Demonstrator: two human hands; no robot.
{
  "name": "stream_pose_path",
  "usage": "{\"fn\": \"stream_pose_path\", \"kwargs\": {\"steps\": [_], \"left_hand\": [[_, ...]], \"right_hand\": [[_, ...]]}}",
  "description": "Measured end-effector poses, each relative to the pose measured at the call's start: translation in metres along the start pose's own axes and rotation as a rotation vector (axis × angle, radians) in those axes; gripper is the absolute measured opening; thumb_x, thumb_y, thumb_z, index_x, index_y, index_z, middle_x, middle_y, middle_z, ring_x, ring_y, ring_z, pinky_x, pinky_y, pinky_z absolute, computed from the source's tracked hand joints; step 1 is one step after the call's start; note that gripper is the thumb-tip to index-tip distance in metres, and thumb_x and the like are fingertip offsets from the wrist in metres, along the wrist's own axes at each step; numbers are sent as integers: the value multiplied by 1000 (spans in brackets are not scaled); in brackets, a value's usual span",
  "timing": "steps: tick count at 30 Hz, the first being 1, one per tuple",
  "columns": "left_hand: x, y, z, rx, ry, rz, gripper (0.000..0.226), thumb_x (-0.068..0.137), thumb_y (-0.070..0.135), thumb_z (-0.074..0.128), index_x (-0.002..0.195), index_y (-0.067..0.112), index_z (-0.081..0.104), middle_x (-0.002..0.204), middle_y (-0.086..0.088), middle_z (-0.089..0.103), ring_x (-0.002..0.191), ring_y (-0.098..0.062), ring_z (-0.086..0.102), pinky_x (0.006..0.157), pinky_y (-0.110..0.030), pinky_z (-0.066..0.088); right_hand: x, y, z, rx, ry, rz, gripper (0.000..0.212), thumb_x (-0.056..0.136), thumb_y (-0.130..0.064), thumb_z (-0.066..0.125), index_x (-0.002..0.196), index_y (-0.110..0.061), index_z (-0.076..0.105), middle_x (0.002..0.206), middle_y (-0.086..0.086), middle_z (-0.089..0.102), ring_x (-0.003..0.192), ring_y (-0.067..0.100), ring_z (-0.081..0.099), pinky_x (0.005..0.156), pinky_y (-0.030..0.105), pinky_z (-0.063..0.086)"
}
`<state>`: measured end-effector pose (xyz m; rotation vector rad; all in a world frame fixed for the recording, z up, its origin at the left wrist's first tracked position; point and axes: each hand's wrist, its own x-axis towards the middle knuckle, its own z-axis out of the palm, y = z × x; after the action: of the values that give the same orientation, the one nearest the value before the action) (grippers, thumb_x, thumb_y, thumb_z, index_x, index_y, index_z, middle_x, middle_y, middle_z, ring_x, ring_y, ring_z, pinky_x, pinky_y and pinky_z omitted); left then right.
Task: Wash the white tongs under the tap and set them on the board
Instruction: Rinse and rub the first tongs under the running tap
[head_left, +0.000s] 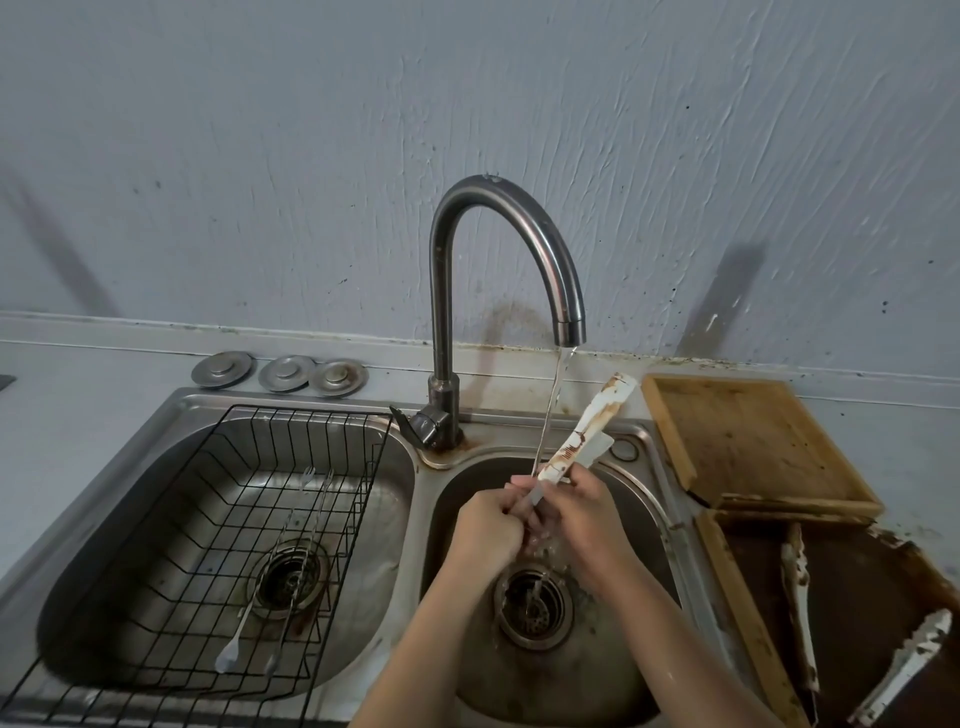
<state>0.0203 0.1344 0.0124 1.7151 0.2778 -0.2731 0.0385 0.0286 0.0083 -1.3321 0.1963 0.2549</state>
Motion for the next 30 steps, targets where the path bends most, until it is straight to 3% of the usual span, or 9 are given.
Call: {"fn": "stream_pose_path", "kwargs": {"steps": [4, 11, 14, 16, 19, 22, 24, 27, 30], "left_hand": [[1, 0, 0, 79, -12, 42, 37, 96, 15, 47, 60, 14, 56, 54, -2, 56, 46, -10, 53, 51, -20, 46], [6, -11, -6, 203, -83, 72, 33, 93, 23, 52, 63, 23, 65, 62, 0, 64, 62, -13, 61, 70, -29, 50], [6, -16, -4, 141, -156, 44, 28, 92, 23, 56, 65, 24, 67, 64, 0, 64, 63, -13, 59, 71, -31, 49], [8, -21, -8, 145, -65, 48, 25, 89, 20, 60, 65, 25, 66, 66, 4, 64, 68, -13, 60, 70, -27, 46], [18, -29, -24, 192, 234, 44, 10, 87, 17, 59, 88, 19, 69, 81, 7, 65, 83, -14, 62, 67, -20, 41], [23, -24, -33, 33, 142, 51, 17, 90, 11, 56, 99, 12, 70, 85, 0, 68, 80, -14, 61, 72, -24, 49], [22, -17, -26, -55, 44, 96, 19, 90, 7, 56, 87, 18, 71, 80, 1, 71, 81, -13, 65, 81, -28, 52], [17, -8, -7, -221, -50, 95, 16, 89, 7, 59, 84, 15, 72, 72, -2, 70, 60, -7, 62, 56, -16, 49], [18, -8, 3, -317, 45, 41, 6, 83, 6, 66, 81, 10, 69, 63, -3, 67, 50, -9, 58, 47, -17, 47]], "right_hand": [[5, -1, 10, 28, 17, -67, 29, 91, 3, 51, 119, -1, 48, 96, 18, 71, 91, 27, 71, 86, 49, 51], [3, -1, 10, 70, -2, -67, 20, 97, -5, 39, 114, -8, 50, 81, 18, 68, 72, 23, 72, 52, 23, 55], [7, 3, 6, 12, 64, -50, 19, 99, -14, 40, 104, -9, 57, 71, 11, 63, 68, 24, 68, 63, 34, 59], [11, 5, -1, -94, 134, -66, 22, 98, -21, 41, 96, -11, 60, 63, 6, 57, 63, 23, 60, 70, 42, 56], [13, -1, -13, -290, 161, -94, 30, 99, -26, 38, 89, -6, 58, 51, 0, 45, 45, 14, 43, 50, 30, 43], [11, -9, -19, -570, 106, -105, 32, 98, -26, 39, 80, -11, 60, 53, -1, 47, 42, 9, 39, 44, 25, 35], [10, -12, -14, -765, 15, -120, 24, 96, -21, 42, 79, -17, 59, 60, -2, 51, 46, 9, 43, 45, 22, 34], [7, -15, -5, -947, -107, -108, 15, 90, -16, 47, 102, -17, 55, 86, 0, 61, 66, 9, 54, 51, 21, 35], [3, -19, -8, -1029, -137, -138, 19, 89, -18, 47, 106, -15, 55, 92, 5, 64, 70, 12, 57, 52, 22, 37]]}}
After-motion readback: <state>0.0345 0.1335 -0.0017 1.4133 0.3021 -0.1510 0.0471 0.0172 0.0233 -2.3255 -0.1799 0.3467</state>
